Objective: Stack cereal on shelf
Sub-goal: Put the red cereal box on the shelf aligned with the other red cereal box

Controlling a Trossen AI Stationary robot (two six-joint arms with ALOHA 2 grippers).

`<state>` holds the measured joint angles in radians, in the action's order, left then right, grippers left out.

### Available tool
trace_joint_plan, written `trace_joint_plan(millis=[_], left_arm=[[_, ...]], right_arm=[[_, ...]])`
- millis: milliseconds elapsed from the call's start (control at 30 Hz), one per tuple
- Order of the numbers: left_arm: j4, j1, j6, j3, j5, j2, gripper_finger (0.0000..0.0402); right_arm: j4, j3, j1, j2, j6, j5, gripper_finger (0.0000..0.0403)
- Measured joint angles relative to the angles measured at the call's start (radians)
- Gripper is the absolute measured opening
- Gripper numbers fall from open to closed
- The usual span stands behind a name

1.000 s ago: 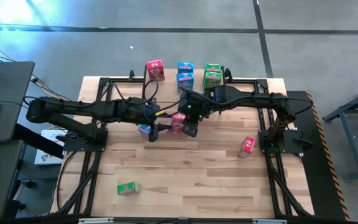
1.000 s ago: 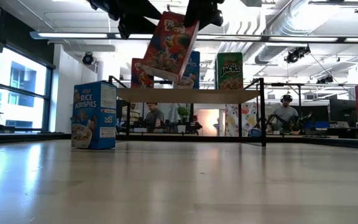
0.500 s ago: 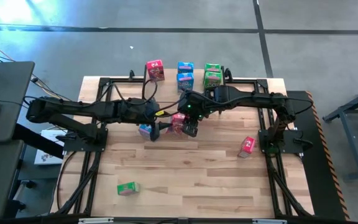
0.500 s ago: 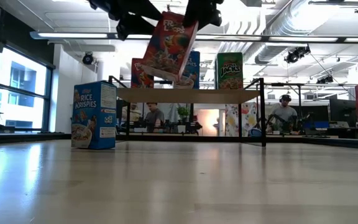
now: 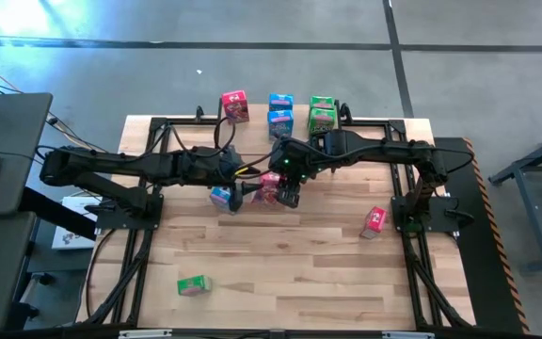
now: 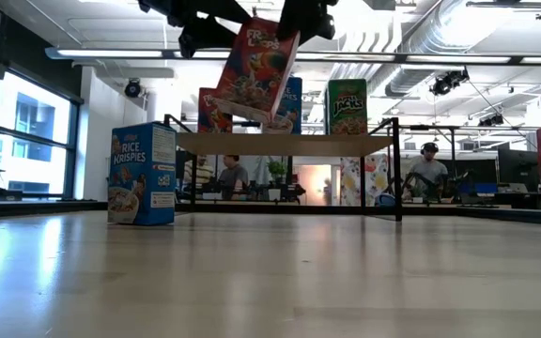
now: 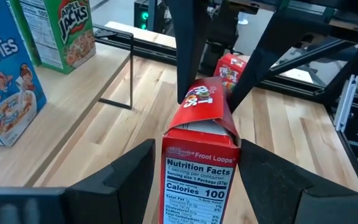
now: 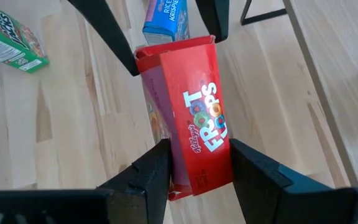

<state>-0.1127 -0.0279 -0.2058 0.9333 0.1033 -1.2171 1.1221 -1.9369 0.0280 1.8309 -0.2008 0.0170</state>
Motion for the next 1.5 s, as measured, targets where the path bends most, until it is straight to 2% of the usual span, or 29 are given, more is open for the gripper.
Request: trace_joint_plan(millis=[167,367,533,1067,1500], left_arm=[[-0.018,-0.028,-0.001,0.0,-0.05,0.0,0.0227],[-0.03,-0.071,-0.006,0.0,-0.126,0.0,0.0258],[-0.023,-0.069,-0.01,0.0,-0.127,0.0,0.0271],[0.004,-0.069,-0.052,0.0,-0.126,0.0,0.0271],[0.013,-0.07,-0.105,0.0,-0.12,0.0,0.0271]], right_arm=[[0.0,0.0,0.0,0.0,0.0,0.0,0.0147],[-0.001,0.0,-0.001,0.0,0.036,-0.005,0.0146],[-0.001,0.0,-0.002,0.0,0.045,-0.001,0.0146],[-0.099,0.0,-0.002,0.001,0.078,-0.002,0.0146],[-0.098,0.0,-0.002,0.001,0.078,-0.001,0.0146]])
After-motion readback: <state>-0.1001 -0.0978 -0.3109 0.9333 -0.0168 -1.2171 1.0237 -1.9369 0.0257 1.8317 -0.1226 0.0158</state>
